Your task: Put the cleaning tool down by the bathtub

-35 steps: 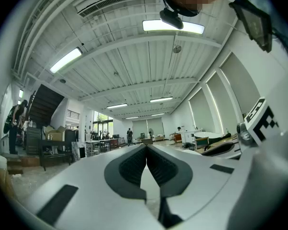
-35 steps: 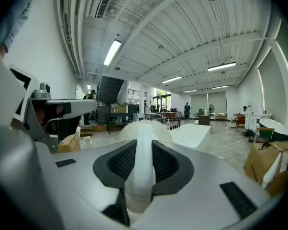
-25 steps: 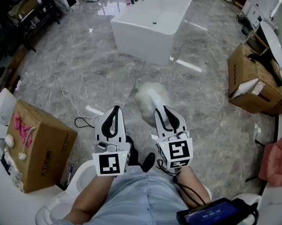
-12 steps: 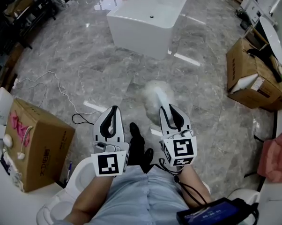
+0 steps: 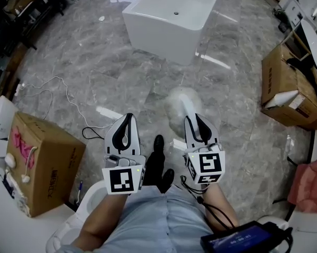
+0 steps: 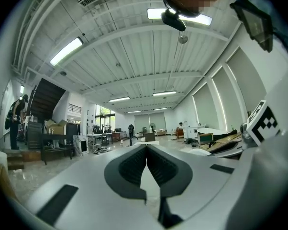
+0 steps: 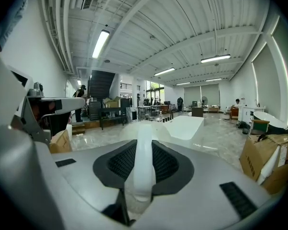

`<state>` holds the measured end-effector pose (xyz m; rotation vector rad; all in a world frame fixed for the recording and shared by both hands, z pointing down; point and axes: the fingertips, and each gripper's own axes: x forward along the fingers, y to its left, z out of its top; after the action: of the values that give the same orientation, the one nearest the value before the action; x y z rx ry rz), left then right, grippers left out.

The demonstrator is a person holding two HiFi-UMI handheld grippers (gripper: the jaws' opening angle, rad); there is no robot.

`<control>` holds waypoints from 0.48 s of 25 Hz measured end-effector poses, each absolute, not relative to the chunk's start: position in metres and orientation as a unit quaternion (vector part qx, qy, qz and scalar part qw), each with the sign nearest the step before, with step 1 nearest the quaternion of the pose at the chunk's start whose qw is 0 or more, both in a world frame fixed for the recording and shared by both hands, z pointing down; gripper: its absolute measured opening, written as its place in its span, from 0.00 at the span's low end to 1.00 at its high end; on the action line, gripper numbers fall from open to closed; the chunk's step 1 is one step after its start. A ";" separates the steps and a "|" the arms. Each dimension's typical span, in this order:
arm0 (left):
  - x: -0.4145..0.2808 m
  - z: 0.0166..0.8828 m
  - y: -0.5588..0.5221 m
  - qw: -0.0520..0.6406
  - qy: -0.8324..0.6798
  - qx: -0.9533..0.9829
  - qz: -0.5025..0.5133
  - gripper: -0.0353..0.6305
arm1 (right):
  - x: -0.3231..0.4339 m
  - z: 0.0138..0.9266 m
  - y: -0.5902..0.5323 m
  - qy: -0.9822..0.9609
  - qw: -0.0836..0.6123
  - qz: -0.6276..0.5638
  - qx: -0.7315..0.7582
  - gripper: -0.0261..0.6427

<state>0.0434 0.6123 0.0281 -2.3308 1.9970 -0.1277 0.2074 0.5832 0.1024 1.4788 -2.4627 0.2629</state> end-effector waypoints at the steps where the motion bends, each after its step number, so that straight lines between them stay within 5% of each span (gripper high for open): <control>1: 0.041 0.028 0.600 0.035 0.650 -0.758 -0.042 0.08 | 0.205 0.103 0.571 -0.847 0.128 0.091 0.507 0.19; 12: 0.019 0.012 0.465 0.044 0.644 -0.763 -0.034 0.08 | 0.184 0.081 0.440 -0.844 0.119 0.081 0.517 0.19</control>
<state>0.0192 0.4650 0.0117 -2.3325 1.9690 -0.1043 0.1839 0.4399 0.0814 1.5111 -2.4673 0.2370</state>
